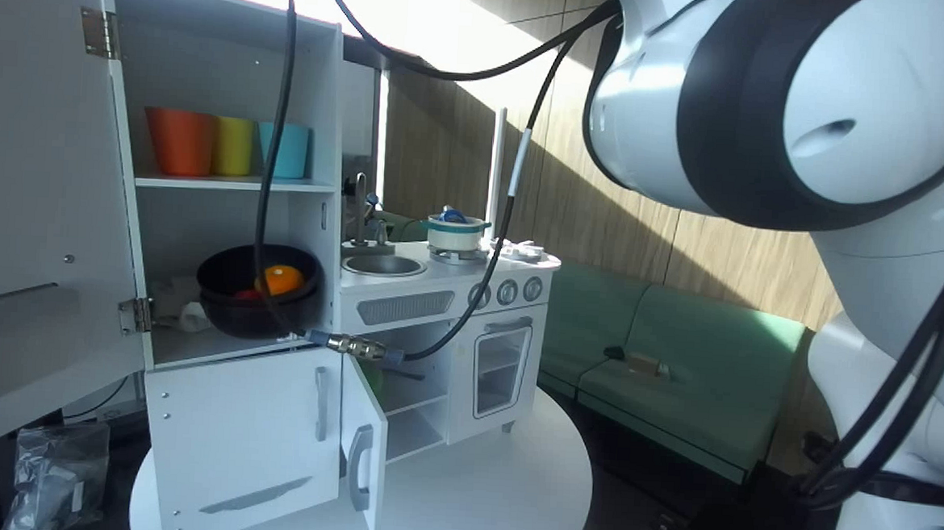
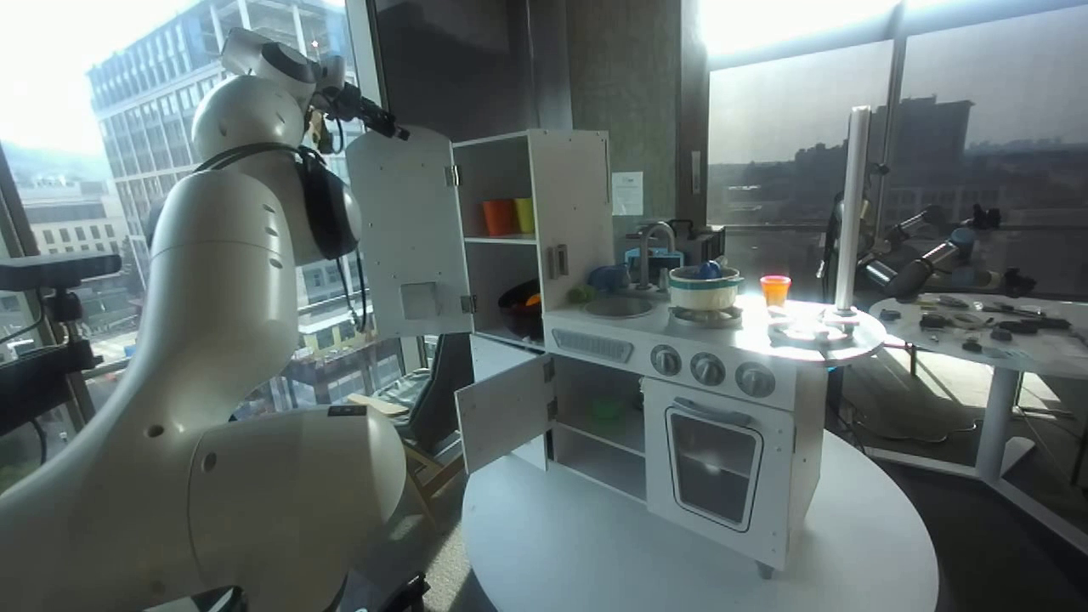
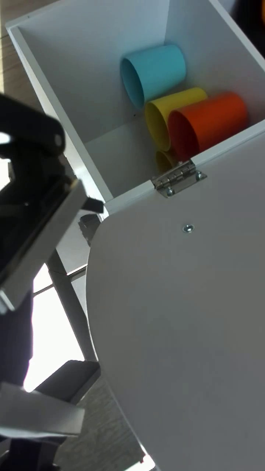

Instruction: Close the fridge door

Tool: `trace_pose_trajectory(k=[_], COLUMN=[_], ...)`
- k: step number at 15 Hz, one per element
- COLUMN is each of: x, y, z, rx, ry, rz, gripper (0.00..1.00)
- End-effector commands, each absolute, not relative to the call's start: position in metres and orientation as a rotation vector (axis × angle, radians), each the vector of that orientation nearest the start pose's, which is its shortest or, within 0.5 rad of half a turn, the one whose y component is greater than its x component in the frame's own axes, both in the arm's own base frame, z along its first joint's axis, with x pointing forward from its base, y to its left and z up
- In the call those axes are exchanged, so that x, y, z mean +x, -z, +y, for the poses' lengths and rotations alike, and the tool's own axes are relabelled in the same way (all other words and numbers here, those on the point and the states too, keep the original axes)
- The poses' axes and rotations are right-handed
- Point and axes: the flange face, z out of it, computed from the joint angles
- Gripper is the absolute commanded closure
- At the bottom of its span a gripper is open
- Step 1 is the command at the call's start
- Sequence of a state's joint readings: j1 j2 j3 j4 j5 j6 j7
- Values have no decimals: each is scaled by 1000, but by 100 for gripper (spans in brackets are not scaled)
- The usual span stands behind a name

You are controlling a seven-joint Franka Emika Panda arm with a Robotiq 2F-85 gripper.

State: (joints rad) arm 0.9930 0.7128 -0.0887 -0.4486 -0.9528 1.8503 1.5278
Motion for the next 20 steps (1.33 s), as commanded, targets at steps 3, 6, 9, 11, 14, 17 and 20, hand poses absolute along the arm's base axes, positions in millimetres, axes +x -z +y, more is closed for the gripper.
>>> trace_pose_trajectory(k=[3,6,9,11,14,17,20], x=[449,448,445,439,426,407,384], y=[-768,-777,-786,-789,-787,-785,-773], z=[517,501,506,511,528,556,594], rx=[-2449,-2467,-2335,-2274,-2205,-2146,-2194], ry=[1676,1755,1998,2152,2363,2512,2369], rz=[833,899,910,896,821,612,326], gripper=[0,0,0,0,0,0,0])
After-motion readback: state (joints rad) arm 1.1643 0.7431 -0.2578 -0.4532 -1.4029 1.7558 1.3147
